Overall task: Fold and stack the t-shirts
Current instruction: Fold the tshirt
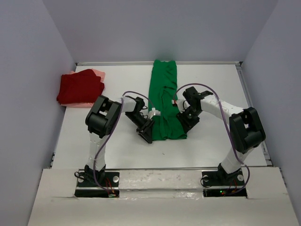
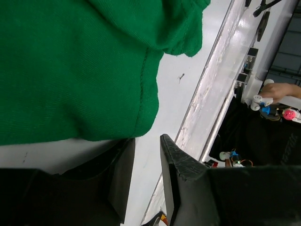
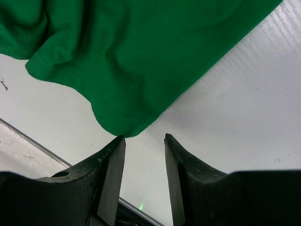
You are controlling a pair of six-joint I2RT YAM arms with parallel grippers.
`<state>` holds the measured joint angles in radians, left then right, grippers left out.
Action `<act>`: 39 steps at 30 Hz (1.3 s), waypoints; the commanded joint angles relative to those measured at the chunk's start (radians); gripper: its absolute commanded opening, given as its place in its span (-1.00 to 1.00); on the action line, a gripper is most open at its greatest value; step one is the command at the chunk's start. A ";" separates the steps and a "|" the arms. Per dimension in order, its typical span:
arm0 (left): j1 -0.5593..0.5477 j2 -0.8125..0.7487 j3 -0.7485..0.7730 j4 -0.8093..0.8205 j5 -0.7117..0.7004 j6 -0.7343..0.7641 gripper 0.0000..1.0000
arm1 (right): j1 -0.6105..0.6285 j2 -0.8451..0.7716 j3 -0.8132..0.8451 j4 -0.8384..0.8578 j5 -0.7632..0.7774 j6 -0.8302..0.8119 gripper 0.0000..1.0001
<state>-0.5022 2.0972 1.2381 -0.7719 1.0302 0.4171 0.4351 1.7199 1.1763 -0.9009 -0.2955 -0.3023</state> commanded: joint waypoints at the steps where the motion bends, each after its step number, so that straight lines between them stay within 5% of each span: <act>1: -0.001 0.030 0.032 0.031 -0.073 0.006 -0.16 | 0.004 -0.010 -0.009 0.040 -0.005 -0.015 -0.10; 10: 0.016 0.057 0.064 0.049 -0.127 -0.024 -0.01 | 0.004 -0.013 -0.009 0.039 -0.017 -0.018 -0.10; 39: 0.010 0.135 0.106 0.089 -0.203 -0.069 -0.15 | 0.004 0.003 -0.004 0.039 -0.021 -0.029 -0.10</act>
<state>-0.4591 2.1773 1.3365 -0.8047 1.0191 0.2932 0.4351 1.7203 1.1763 -0.8814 -0.2966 -0.3191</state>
